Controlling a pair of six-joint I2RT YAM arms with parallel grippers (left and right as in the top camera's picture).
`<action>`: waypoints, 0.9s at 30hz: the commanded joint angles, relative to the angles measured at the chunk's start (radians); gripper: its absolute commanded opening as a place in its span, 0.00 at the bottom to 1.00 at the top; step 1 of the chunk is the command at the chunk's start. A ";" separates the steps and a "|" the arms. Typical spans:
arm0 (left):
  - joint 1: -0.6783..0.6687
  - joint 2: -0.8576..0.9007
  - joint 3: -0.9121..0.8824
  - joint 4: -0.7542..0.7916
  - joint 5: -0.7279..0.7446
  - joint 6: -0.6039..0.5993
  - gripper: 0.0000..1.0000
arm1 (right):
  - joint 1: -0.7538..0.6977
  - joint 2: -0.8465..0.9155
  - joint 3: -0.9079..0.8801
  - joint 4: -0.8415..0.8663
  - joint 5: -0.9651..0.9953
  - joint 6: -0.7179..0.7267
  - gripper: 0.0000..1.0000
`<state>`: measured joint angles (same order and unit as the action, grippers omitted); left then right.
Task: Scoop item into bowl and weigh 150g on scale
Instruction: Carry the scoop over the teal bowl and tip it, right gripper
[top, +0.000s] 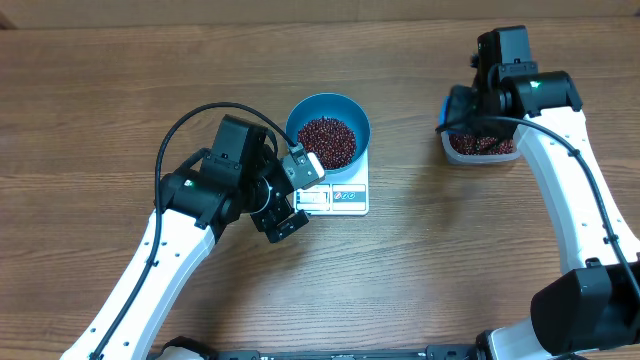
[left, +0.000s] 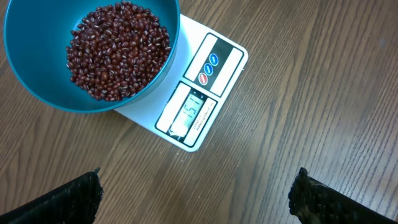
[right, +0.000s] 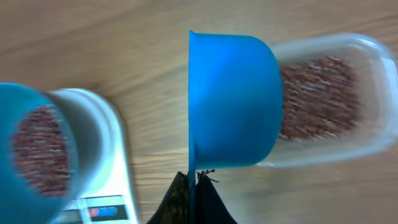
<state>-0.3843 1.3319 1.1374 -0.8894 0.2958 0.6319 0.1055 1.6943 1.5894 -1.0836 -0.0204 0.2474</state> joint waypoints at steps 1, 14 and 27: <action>-0.002 0.005 -0.005 0.004 0.008 0.019 0.99 | 0.000 -0.037 0.029 0.047 -0.138 -0.018 0.04; -0.002 0.005 -0.005 0.004 0.008 0.019 1.00 | 0.112 -0.082 0.029 0.144 -0.348 -0.175 0.04; -0.002 0.005 -0.005 0.004 0.008 0.019 1.00 | 0.297 -0.080 0.029 0.162 -0.208 -0.197 0.04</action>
<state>-0.3843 1.3319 1.1374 -0.8894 0.2958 0.6319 0.3790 1.6417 1.5894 -0.9199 -0.2958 0.0650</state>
